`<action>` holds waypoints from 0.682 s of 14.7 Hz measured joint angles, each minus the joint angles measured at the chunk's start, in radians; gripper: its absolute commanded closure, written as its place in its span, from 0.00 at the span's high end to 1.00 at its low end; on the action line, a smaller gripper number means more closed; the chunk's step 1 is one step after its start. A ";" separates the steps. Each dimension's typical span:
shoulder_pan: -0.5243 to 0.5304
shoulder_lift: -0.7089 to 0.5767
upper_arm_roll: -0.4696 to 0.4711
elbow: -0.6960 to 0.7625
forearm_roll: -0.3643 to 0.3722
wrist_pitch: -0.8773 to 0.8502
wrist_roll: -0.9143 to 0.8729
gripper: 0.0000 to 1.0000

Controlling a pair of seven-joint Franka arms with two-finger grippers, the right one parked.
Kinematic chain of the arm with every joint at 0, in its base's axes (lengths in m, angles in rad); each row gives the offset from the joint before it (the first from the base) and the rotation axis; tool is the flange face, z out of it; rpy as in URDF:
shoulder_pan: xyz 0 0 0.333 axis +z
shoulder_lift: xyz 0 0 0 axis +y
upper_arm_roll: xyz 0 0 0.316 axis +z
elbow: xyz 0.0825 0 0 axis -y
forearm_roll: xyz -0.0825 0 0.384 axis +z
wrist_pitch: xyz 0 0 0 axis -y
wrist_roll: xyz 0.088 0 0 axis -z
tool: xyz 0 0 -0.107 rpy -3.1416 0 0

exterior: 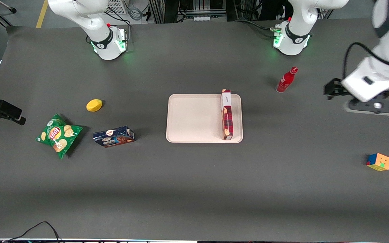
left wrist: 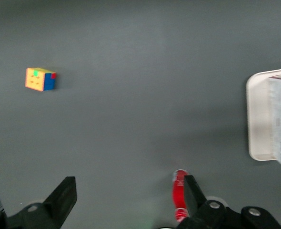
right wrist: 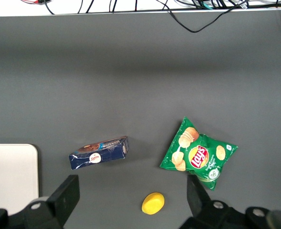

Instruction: Place red cookie box on tray

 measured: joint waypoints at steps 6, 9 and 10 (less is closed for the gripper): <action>0.023 -0.110 0.145 -0.198 -0.004 0.120 0.068 1.00; 0.073 -0.145 0.130 -0.248 -0.004 0.140 0.088 1.00; 0.120 -0.147 0.085 -0.254 -0.005 0.146 0.102 1.00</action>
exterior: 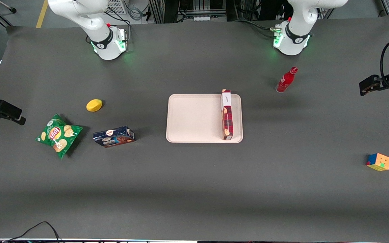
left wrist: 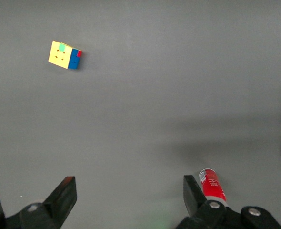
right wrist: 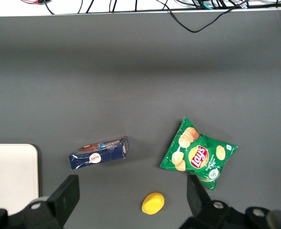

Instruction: Place red cookie box on tray

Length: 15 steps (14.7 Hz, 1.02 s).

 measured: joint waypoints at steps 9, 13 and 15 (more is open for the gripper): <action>0.140 0.000 -0.182 -0.009 -0.044 0.001 0.023 1.00; 0.141 0.000 -0.188 -0.010 -0.119 0.004 0.024 1.00; 0.141 0.001 -0.189 -0.010 -0.128 0.009 0.025 1.00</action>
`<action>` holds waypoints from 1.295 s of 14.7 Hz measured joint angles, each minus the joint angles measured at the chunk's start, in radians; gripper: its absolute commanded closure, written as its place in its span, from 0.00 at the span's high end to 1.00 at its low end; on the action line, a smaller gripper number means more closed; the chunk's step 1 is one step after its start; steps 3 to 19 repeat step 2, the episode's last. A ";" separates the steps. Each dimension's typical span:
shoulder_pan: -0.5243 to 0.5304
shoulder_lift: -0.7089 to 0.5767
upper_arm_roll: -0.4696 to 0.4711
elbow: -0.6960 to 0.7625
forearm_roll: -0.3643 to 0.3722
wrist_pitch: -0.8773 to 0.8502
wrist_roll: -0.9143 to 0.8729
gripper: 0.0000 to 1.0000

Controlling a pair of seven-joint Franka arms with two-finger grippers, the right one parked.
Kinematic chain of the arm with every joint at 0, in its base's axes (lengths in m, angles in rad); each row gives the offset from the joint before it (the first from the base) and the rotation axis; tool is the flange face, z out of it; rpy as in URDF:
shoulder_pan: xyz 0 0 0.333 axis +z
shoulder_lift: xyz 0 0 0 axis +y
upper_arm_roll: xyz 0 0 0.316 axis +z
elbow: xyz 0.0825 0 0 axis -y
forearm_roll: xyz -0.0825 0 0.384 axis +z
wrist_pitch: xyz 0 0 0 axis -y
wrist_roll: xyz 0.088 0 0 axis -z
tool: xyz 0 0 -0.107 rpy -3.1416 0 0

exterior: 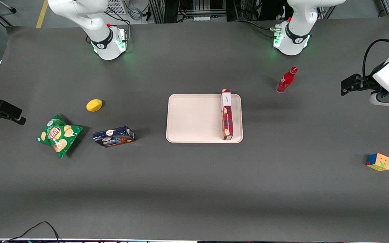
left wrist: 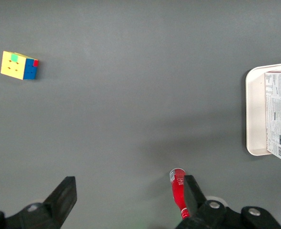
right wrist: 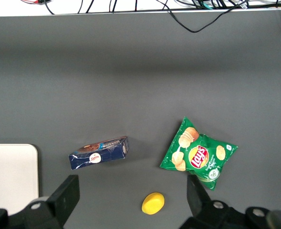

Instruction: Place red cookie box on tray

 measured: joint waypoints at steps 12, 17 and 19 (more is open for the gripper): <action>0.001 0.002 0.000 0.001 -0.002 0.007 0.000 1.00; 0.001 0.002 0.000 0.001 -0.002 0.007 0.000 1.00; 0.001 0.002 0.000 0.001 -0.002 0.007 0.000 1.00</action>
